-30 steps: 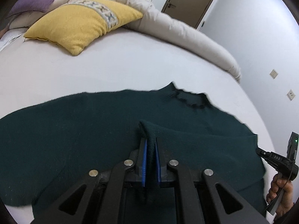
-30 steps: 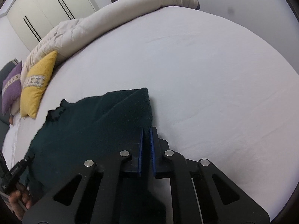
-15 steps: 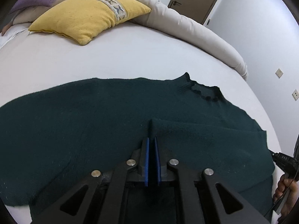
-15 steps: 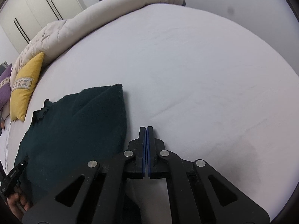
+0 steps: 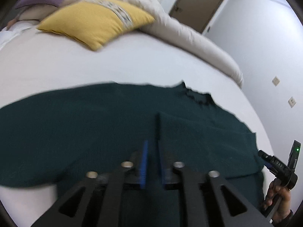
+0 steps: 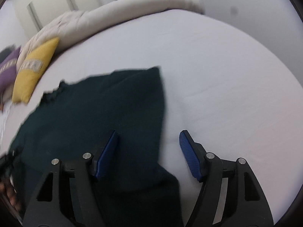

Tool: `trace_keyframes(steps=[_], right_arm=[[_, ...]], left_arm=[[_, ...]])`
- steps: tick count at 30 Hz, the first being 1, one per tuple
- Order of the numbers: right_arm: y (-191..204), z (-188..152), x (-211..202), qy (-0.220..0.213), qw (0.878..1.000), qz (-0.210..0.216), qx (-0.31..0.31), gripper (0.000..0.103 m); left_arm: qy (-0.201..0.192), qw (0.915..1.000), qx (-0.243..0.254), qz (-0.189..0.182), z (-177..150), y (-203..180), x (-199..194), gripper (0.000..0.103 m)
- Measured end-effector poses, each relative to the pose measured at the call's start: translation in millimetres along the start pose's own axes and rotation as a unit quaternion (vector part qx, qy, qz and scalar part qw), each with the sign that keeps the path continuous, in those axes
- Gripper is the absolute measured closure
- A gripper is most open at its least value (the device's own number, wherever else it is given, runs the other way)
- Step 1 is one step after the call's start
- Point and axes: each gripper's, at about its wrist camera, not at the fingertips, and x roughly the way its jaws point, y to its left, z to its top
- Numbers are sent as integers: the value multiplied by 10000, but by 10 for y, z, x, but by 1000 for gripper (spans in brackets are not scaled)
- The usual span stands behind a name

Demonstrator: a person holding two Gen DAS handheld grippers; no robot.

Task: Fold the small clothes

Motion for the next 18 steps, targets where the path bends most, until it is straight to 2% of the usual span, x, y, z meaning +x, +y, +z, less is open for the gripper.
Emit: trace_keyframes(steps=[1,2,5,7,8,10,12,14,15,16,18], right_arm=[[43,0,-139,-160,9999,38,30,37],[90,0,-231,-266,9996,39,-11,37],[356,-64,-603,-620,9973,285,-263,37],[537,-142,-786,-663,9958,490,-392,37],[631,-174,-856,-654,9951,588,-451,37],[854,-288,-955,-603,9935,801,-531,37],[988,-341,-1033,-482,9925,982,-538,37],[1144,-475,-1079,-328,9907,1185,-582,37],[1208,-517,-1092,-278,9900,1229,-637,37],[1320,-588,-1111,-232,9892,1248,-734,37],[1504,-711,-1106,-130,9877,1292,-877,37]], left_arm=[[-123,9999,-117,28,-11,124,-170,56],[-265,9994,-224,64,-29,252,-330,44],[-667,9946,-722,342,-87,850,-907,31],[-880,9872,-1181,618,-147,1332,-1254,28],[-1001,9808,-1464,810,-192,1628,-1443,27],[-1174,9633,-2057,1265,-295,2212,-1766,26],[-1303,9442,-2590,1561,-391,2666,-2007,26],[-1440,9220,-3076,1860,-510,3063,-2227,24],[-1444,9137,-3246,1974,-553,3209,-2279,24],[-1417,9073,-3408,2014,-589,3339,-2296,23],[-1254,9057,-3587,1879,-640,3569,-2216,24]])
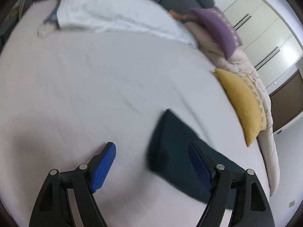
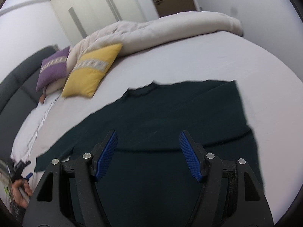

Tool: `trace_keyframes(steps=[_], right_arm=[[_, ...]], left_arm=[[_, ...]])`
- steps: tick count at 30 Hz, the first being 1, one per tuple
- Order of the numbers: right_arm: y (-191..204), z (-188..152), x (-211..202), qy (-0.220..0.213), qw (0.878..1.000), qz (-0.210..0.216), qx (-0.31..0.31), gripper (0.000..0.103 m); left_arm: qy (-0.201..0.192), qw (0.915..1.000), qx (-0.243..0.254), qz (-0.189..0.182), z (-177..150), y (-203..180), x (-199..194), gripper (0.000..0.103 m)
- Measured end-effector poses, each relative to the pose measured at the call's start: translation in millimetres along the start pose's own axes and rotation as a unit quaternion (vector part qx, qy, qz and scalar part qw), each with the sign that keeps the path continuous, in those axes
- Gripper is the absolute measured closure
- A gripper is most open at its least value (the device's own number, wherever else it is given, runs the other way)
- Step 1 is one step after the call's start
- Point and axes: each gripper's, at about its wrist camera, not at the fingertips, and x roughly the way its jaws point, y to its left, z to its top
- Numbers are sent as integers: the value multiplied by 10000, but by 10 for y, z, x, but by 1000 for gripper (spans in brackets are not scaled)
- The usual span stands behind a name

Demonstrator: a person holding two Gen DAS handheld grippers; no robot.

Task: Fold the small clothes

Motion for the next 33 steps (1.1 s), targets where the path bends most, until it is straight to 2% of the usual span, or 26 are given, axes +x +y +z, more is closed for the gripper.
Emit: trace_keyframes(steps=[1,3,4,5,7,10,12,14,16,20,22,23,26,30,32,33], right_arm=[[92,-62,33,76,10000,45,-45,37],[198,-130,54,149,9998,73,-104,37],[269,-180,49,173,9997,94,-139,37],[312,-205,72,190,9996,107,-162,37],[356,-246,55,213,9995,138,-195,37],[339,-285,-39,185,9995,205,-179,37],[291,-332,-113,168,9995,229,-138,37],[179,-329,-123,196,9995,237,-61,37],[87,-370,-135,228,9994,255,26,37],[-119,-450,-145,276,9989,307,243,37],[-210,-486,-152,304,9985,317,324,37],[-264,-504,-145,328,9983,306,372,37],[-417,-551,-112,443,9973,300,502,37],[-488,-613,18,676,9956,320,567,37],[-457,-621,115,793,9945,405,552,37],[-425,-621,149,833,9941,450,538,37]], left_arm=[[53,10000,61,10,-8,0,75,26],[31,9991,383,151,-19,-113,125,41],[181,9986,496,64,-28,-189,185,72],[360,9981,507,-12,-26,-252,258,87],[357,9974,621,-8,-39,-323,264,89],[307,9959,807,-263,-142,-566,112,91],[217,9932,1045,-476,-259,-828,-29,91],[183,9868,1414,-773,-446,-1207,-223,91],[164,9766,1870,-1048,-696,-1627,-368,91],[286,9454,2804,-1637,-1456,-2486,-553,91],[482,9291,3181,-1823,-1907,-2827,-528,91],[585,9236,3289,-1880,-2059,-2949,-488,91],[930,9094,3580,-1899,-2614,-3165,-296,91],[1349,9015,3776,-1630,-3048,-3190,8,84],[1421,8996,3771,-1684,-3069,-3063,-10,66],[1378,8995,3761,-1746,-3025,-3016,-54,61]])
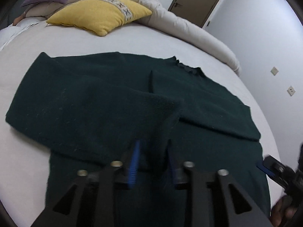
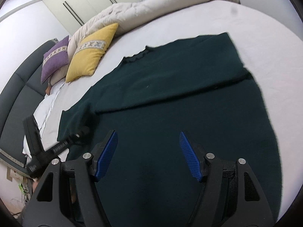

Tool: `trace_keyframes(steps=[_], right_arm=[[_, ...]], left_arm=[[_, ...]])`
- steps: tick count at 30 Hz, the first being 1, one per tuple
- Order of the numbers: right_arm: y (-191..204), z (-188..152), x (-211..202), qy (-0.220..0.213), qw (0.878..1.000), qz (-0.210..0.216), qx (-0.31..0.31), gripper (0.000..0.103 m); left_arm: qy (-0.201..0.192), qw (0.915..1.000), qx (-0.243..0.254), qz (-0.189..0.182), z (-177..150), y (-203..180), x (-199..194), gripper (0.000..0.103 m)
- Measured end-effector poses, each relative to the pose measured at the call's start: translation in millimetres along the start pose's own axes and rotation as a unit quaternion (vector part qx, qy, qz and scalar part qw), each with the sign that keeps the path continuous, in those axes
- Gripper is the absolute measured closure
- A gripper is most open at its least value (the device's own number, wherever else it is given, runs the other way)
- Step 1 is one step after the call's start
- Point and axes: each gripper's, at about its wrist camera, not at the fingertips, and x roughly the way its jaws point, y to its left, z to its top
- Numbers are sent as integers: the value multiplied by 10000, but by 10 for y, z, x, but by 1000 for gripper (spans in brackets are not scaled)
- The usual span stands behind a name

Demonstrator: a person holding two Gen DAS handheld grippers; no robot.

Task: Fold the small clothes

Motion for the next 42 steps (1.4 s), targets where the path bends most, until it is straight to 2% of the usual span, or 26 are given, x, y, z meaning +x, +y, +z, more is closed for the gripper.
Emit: trace_keyframes(steps=[1,2,4,7,11,16,17,18,20,25,29,33,37,42], right_arm=[[64,14,78,65,9999,62,-50,37],[118,21,130,111,9999,101,-86,37],[292,58,309,262,9991,267,-188,37],[517,98,581,513,9973,452,-276,37],[790,117,1017,883,9946,487,-230,37],[1128,93,1451,1078,9932,94,-439,36],[1192,95,1483,1059,9930,30,-523,44],[1242,106,1521,1069,9924,-31,-612,66],[1363,155,1583,1208,9891,-112,-828,93],[1583,378,1229,863,9867,63,-1375,96],[1446,771,846,454,9890,142,-1404,96],[1018,1148,658,225,9922,-68,-1221,96],[341,1350,841,375,9959,-357,-748,96],[-67,1258,1087,526,9969,-392,-427,96]], left_arm=[[-93,10000,9,35,0,28,-79,44],[-211,9997,23,143,2,67,-172,34],[-394,9991,13,125,18,142,-325,34],[-470,9988,-72,90,30,323,-481,34],[-591,9977,-313,125,29,717,-654,34],[-689,9940,-819,244,42,1251,-803,34],[-696,9933,-880,270,44,1323,-816,34],[-708,9925,-952,305,50,1397,-831,34],[-750,9906,-1090,345,74,1533,-857,34],[-817,9882,-1233,385,211,1655,-845,33],[-876,9881,-1194,409,361,1619,-805,26],[-822,9902,-997,526,561,1487,-665,24],[-521,9931,-748,742,806,1330,-282,22],[-136,9939,-399,1015,1070,1108,235,22]])
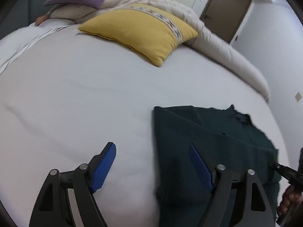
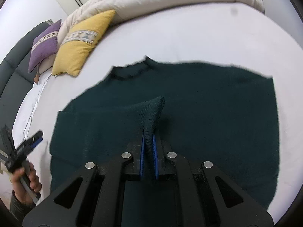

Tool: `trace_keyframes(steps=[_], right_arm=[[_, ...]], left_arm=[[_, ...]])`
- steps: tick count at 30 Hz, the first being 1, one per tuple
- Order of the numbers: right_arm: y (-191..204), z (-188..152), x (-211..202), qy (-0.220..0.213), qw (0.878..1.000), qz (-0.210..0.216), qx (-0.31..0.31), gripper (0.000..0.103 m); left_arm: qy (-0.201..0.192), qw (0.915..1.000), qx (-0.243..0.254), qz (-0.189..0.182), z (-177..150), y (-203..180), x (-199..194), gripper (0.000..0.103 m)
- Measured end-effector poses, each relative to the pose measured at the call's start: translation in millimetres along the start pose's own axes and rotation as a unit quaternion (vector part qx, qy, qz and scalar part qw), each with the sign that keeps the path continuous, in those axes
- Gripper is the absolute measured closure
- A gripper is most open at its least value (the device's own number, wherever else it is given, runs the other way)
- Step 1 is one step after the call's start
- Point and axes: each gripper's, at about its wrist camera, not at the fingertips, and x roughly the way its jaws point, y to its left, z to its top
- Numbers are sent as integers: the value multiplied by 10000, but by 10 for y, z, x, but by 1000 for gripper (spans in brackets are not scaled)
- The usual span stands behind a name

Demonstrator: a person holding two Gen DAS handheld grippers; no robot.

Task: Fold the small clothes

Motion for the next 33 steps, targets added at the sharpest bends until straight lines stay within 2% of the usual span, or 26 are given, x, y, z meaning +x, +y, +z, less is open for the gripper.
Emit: trace_keyframes(steps=[3,5,6,7,8,10,12,15,17,19,20,22,23,26,29,32,33], right_arm=[[-123,-63,91,-25,9998,108,155,96],[-111,-64,107,-72,9998,135,93,96],[-87,-55,123,-117,9999,100,-33,96],[-90,-79,106,-156,9997,75,-144,96],[-69,-74,103,-172,9996,34,-217,96],[-61,-61,58,-232,9993,-36,-285,96],[-70,-37,-62,-336,9991,-68,-267,97],[-48,53,-250,-556,9983,9,-192,97],[-63,84,-212,-522,9984,-86,-206,97],[-157,92,-7,-311,9991,-254,-140,97],[-272,81,197,-50,9991,-429,-12,98],[-440,58,275,-66,9991,-116,397,101],[-422,61,241,-89,9990,-122,415,101],[-250,57,135,-128,9992,-364,98,98],[-123,28,-41,-234,9992,-311,-1,98],[-84,-46,38,-10,9980,-613,-175,98],[-144,-61,84,28,9981,-591,-145,99]], left_arm=[[187,9993,208,228,55,-118,218,28],[318,9984,311,341,49,-147,351,49],[330,9982,340,359,34,-147,382,51],[298,9980,392,389,15,-154,405,58],[273,9980,425,383,6,-169,407,70],[263,9983,430,285,-7,-189,392,85],[190,9984,422,314,-19,-209,343,92],[134,9994,237,235,-44,-157,311,93],[80,9996,157,216,-65,-129,316,93],[34,9996,151,245,-95,-123,341,93],[14,9994,195,276,-109,-133,355,93],[15,9993,219,294,-103,-141,355,93],[25,9993,226,288,-96,-141,359,93],[-24,9995,186,265,-105,-142,320,92],[-23,9993,204,320,-106,-156,311,89],[-5,9992,231,323,-107,-154,340,88],[3,9992,251,311,-104,-144,351,88]])
